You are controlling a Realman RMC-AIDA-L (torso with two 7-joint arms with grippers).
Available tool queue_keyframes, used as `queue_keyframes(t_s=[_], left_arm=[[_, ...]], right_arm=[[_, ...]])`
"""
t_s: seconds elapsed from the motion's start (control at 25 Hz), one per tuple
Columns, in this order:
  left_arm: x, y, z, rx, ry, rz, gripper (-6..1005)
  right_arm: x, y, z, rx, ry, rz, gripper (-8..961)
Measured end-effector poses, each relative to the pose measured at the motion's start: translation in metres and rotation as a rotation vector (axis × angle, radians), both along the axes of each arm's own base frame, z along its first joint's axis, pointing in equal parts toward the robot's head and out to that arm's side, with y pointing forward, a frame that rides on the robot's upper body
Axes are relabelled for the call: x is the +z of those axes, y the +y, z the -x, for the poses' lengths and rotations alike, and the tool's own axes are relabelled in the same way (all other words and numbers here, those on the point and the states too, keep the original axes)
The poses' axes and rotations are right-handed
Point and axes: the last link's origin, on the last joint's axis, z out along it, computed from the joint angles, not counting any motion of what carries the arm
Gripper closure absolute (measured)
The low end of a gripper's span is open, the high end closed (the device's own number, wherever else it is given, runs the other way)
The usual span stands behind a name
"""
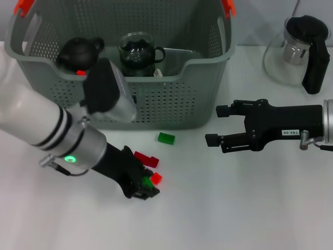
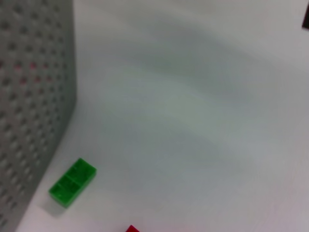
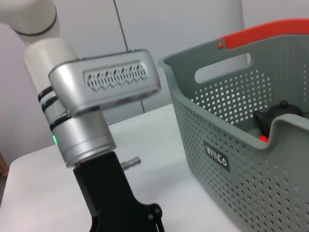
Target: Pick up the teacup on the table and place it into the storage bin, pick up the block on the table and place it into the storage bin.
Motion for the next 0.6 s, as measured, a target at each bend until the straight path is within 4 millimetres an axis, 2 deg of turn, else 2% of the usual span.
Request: queue_keyframes(t_s=[0.24,0.44,0.6], left_arm=[[0.035,0.004,-0.012,0.015,-0.07,-0.036,578],[0.082,0.007,-0.048,0.005,-0.27,-0.092,577],[0.116,0.019,-0.078,-0.054,-0.41,-0.192,577]], right_arm=[[0.001,0.0,0.0,0.004,0.0,0.002,41],[0.002,0.0,0.0,0.007,-0.002,0.002,41],[0.002,0.0,-0.001,0.006,-0.004,0.003,41]])
